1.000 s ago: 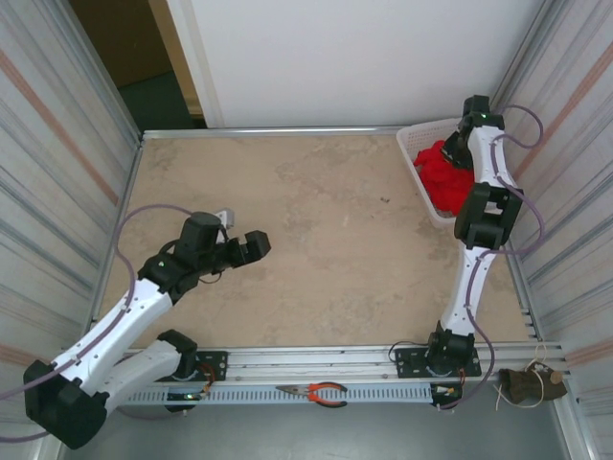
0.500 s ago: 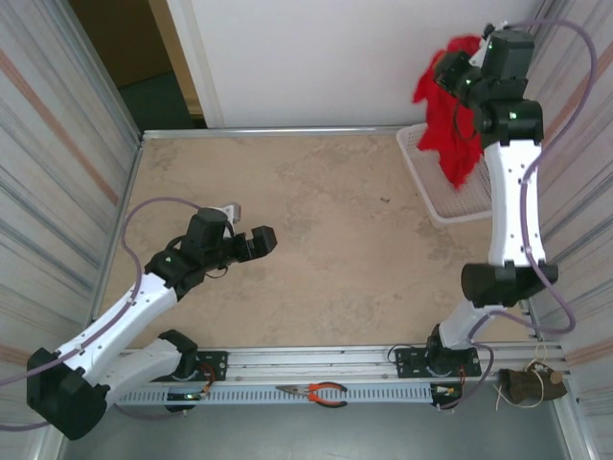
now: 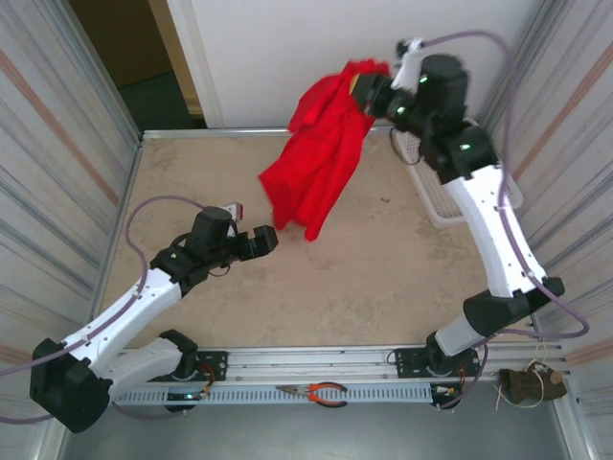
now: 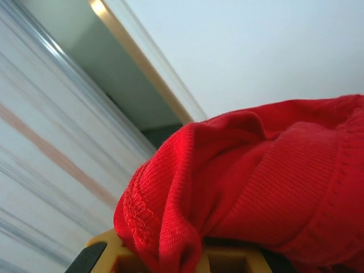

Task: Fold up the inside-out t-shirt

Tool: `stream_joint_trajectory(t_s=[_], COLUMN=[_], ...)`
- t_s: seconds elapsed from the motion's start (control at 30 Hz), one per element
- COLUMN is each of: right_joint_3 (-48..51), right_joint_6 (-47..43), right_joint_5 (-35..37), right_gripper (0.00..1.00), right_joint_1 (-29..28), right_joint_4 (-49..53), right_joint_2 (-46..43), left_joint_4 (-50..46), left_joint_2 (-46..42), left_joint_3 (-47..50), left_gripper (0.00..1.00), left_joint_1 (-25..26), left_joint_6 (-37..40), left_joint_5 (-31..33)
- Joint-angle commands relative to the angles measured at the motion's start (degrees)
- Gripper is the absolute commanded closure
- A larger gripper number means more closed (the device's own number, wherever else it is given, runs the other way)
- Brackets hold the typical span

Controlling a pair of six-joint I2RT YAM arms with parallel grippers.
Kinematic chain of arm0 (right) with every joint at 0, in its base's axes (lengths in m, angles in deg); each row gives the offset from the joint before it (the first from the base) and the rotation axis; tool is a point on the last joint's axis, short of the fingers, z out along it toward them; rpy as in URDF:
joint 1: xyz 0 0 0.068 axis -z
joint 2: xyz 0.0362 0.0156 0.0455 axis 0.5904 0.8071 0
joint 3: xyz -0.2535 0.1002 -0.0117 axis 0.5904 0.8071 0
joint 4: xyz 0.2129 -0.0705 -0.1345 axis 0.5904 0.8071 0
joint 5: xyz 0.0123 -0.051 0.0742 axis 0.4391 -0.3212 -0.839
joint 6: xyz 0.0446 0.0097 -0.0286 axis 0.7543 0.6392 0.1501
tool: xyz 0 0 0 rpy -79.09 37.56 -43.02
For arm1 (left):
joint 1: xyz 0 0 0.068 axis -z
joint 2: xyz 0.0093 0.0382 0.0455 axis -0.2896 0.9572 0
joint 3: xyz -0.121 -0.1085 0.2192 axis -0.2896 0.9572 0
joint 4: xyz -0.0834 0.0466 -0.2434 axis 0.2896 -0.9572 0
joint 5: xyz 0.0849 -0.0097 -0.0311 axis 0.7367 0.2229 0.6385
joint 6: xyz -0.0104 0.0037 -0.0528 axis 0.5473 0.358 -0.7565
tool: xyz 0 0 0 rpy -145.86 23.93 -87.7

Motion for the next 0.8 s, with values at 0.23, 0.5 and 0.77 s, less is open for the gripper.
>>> stream_joint_trajectory(t_s=[0.23,0.5,0.77], right_joint_3=[20.55,39.60,52.95], right_joint_6=[-3.38,0.33,9.87], right_joint_5=[11.18,12.21,16.85], right_gripper=[0.12,0.18,0.20], right_joint_1=[0.97,-9.12,-24.25], right_joint_4=[-2.28,1.36,-3.20], right_joint_2=[4.57,-4.58,-1.51], left_joint_4=[-5.67,-8.45,-8.44], left_joint_2=[-0.01,0.42,-0.62], left_joint_3=[-3.29,-0.55,5.70], left_gripper=[0.01,0.01,0.01], left_joint_1=[0.15,-2.62,-4.24], left_joint_6=[3.66,1.94,-0.87], left_joint_5=[6.86,7.98,3.83])
